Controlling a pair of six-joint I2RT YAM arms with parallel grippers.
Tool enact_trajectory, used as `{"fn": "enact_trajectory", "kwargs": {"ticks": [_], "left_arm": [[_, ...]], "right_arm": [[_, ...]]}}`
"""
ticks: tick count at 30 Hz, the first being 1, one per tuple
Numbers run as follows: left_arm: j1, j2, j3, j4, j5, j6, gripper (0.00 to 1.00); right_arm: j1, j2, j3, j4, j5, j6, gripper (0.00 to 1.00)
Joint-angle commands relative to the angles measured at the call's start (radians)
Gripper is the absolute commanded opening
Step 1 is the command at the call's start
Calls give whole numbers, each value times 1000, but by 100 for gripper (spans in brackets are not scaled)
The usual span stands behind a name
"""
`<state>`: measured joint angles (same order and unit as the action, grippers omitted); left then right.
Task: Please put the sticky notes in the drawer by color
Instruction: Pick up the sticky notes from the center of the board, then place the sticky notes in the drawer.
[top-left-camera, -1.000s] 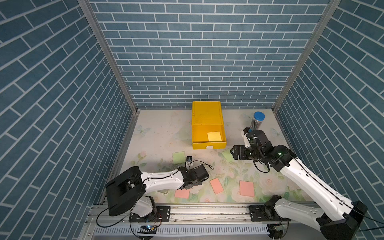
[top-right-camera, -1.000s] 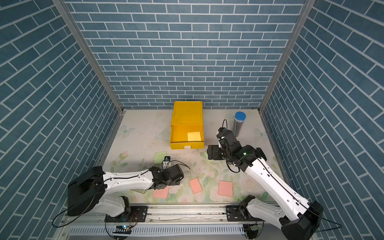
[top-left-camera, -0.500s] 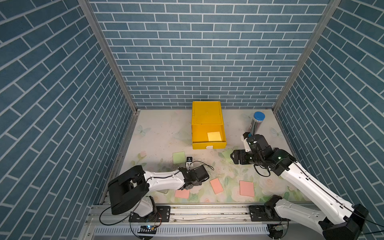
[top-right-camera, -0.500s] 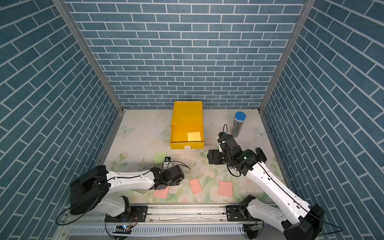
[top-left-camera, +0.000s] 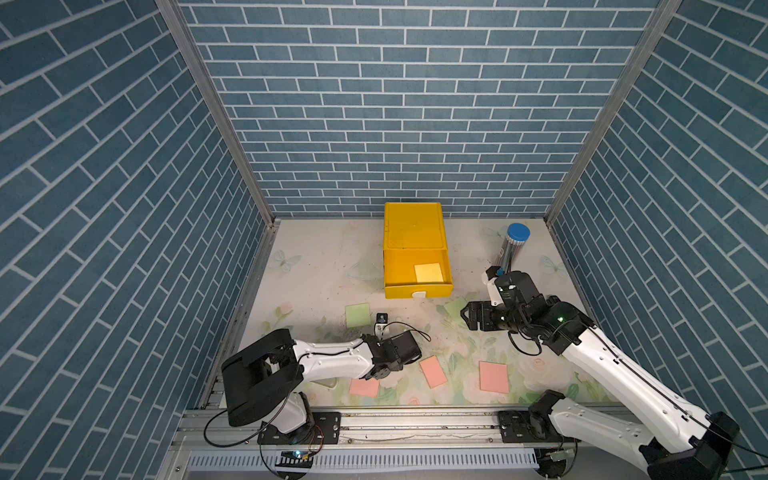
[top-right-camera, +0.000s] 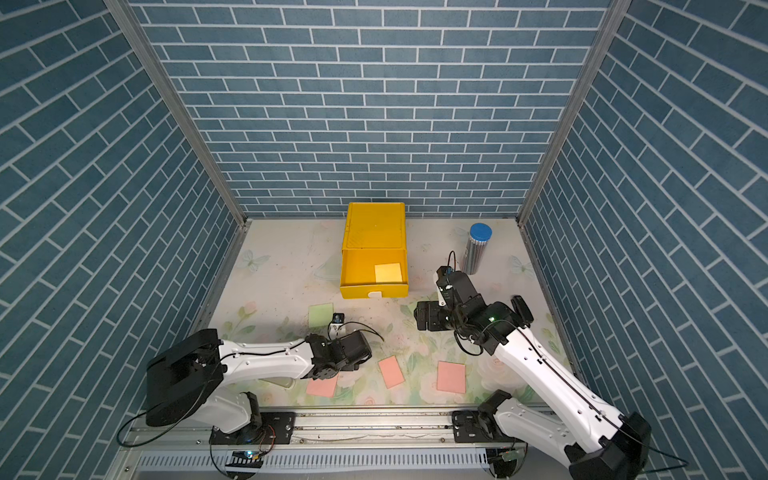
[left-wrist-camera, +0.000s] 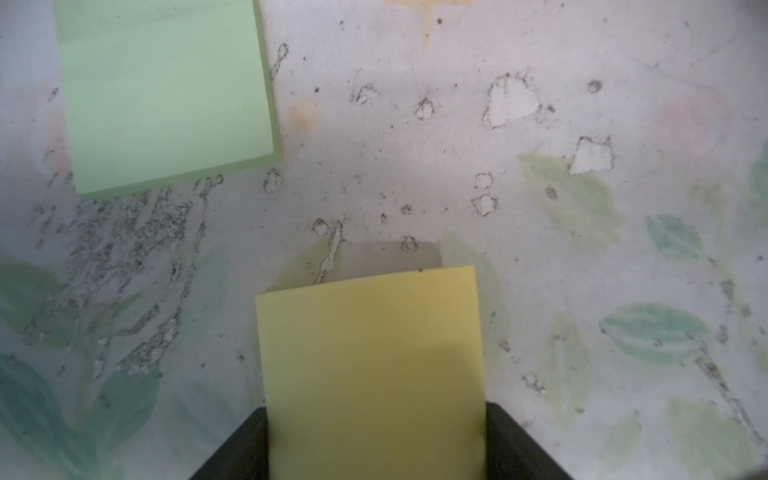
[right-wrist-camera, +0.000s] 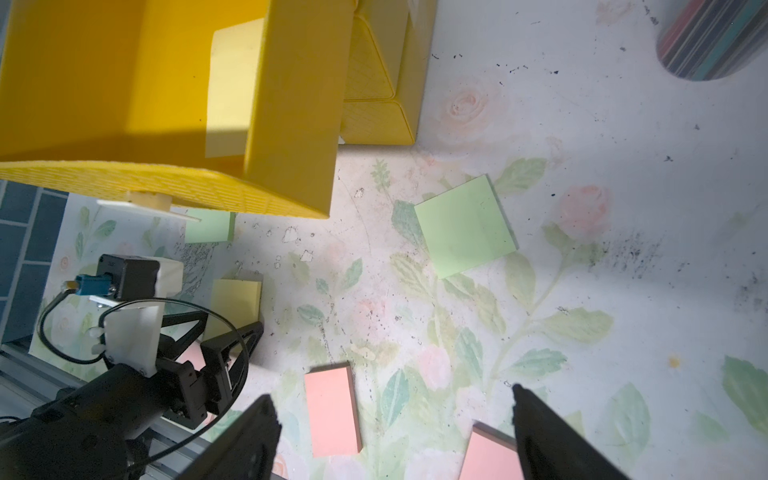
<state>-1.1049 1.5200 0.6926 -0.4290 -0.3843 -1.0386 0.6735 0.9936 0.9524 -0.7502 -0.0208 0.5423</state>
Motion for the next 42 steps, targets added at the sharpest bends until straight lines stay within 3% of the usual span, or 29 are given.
{"fn": "enact_trajectory", "kwargs": {"ticks": [1, 8, 15, 30, 37, 42], "left_arm": [[2, 22, -54, -69, 36, 18, 77], [2, -60, -46, -134, -23, 14, 74], [3, -160, 38, -210, -117, 38, 74], [11, -349, 249, -461, -194, 62, 73], [20, -283, 539, -586, -291, 167, 72], [55, -178, 737, -554, -295, 305, 72]], "right_arm": [[-1, -17, -10, 8, -5, -2, 90], [-1, -13, -9, 16, -7, -2, 89], [-1, -8, -24, 63, -83, -25, 88], [0, -7, -56, 88, -80, -33, 88], [-2, -4, -64, 115, -94, -28, 88], [-1, -14, -75, 126, -97, -23, 88]]}}
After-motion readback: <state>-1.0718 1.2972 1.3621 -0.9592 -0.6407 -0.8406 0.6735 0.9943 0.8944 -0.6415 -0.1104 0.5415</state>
